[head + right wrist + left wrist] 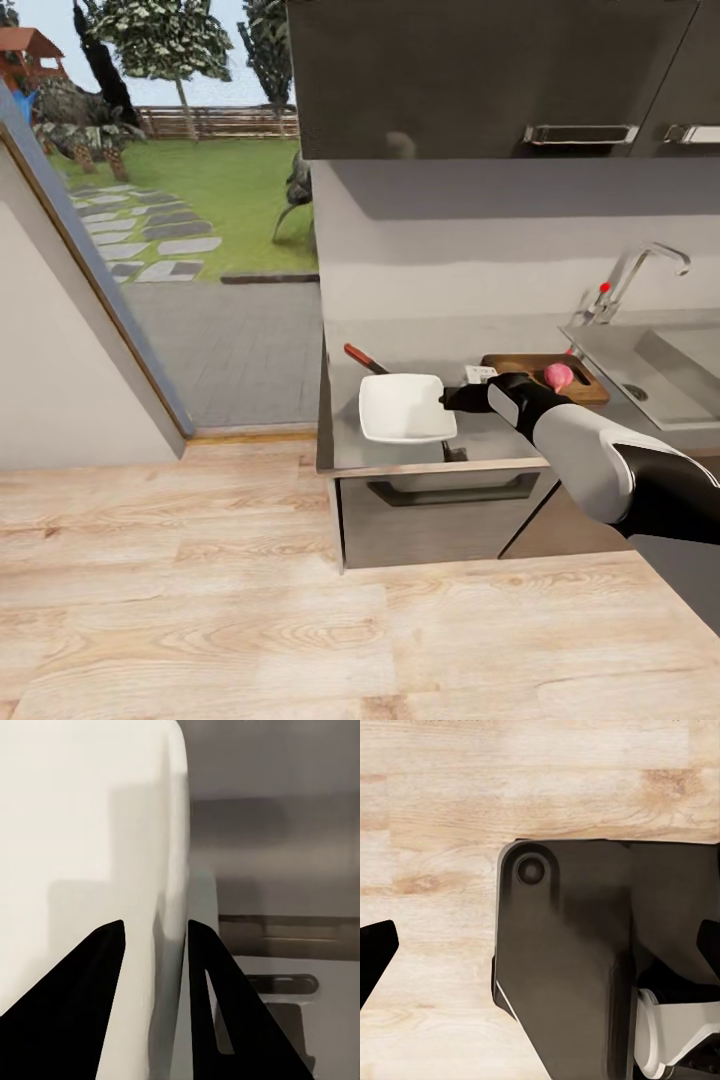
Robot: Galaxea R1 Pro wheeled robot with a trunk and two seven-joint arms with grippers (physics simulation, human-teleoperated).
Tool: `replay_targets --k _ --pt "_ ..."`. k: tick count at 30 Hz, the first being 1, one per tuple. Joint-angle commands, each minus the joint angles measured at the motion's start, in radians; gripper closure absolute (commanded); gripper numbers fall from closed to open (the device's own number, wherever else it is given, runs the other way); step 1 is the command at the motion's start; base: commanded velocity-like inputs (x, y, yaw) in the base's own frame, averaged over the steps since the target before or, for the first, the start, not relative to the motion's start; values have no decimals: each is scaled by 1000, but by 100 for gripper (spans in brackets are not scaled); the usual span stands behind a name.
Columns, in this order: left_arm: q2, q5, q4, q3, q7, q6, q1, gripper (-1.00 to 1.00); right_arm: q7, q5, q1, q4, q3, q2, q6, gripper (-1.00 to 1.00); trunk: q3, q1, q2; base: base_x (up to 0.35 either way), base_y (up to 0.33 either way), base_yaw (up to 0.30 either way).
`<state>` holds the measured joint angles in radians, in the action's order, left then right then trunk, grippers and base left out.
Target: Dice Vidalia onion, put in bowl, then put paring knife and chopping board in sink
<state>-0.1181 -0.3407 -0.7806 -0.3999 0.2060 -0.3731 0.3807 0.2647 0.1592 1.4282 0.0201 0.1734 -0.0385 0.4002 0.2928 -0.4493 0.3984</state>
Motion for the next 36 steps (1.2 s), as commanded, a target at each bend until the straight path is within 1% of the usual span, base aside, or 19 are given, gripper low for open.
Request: replay_targets --k 1,25,26,36 --pt "-2 -6 -2 -7 9 -3 0 -100 4 19 0 0 -24 1 5 100 1 -1 2 0 0 0" --pt "-2 -6 0 -7 9 -3 0 -100 5 19 0 0 -25 2 5 100 0 -1 2 0 0 0" --pt "-2 -6 0 -7 9 -3 0 -100 5 19 0 0 -25 2 5 -100 0 -1 2 0 0 0" --pt "-2 -6 1 -7 9 -3 0 -100 5 19 0 0 -25 2 5 -100 0 -1 2 0 0 0"
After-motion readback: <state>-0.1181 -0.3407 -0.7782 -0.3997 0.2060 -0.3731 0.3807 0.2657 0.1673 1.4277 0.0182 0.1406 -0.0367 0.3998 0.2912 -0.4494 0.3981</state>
